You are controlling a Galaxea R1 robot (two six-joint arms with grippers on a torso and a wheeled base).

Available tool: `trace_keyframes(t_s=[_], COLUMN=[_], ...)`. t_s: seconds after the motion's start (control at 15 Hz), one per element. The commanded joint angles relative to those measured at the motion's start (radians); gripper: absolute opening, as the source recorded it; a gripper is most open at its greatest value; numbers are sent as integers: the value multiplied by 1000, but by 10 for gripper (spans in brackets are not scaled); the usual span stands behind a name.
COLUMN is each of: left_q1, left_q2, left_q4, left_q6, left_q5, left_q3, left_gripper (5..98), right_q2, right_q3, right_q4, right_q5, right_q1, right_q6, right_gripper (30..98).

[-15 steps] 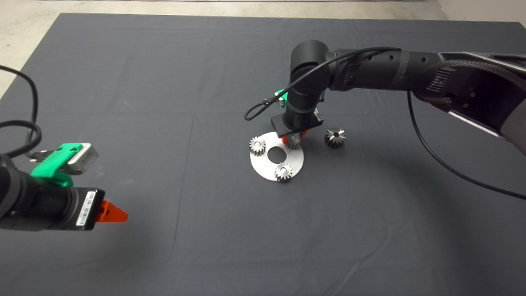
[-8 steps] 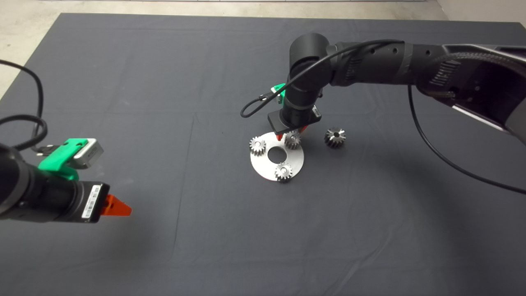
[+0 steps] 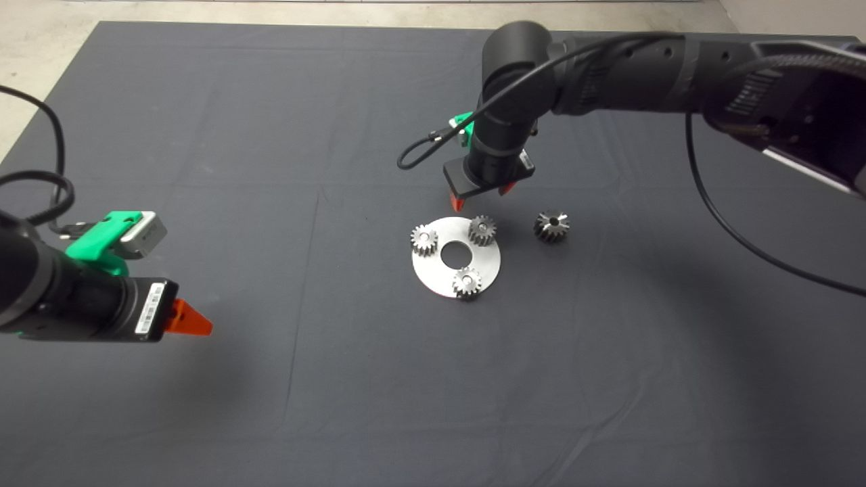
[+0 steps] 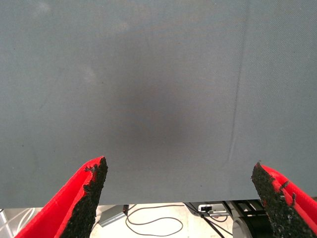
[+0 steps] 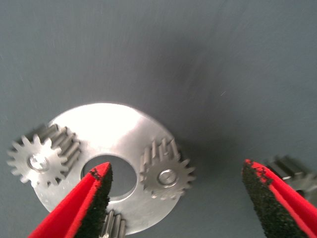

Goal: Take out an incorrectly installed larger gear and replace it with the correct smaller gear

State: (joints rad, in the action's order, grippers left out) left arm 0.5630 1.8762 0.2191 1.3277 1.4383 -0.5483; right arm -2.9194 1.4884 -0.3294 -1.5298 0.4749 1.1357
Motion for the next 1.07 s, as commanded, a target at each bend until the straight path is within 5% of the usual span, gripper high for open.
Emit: trace_keyframes(t_s=[0.0,0.53,1.0], left_q1=[2,2,2], left_q2=[1,-7,-8], left_q4=[-3,-11,-11], left_q6=[-13,-4,44], left_q5=[4,5,5], left_q3=[-2,52,113], left_gripper=[744,744,744], right_q2=[48,202,375], right_q3=[-116,-453,-811], right_q4=[0,42,123], right_q5=[-95,-98,-98], right_q1=[113,142,244], right_q6=[60,271,460], right_gripper=[706,834,889])
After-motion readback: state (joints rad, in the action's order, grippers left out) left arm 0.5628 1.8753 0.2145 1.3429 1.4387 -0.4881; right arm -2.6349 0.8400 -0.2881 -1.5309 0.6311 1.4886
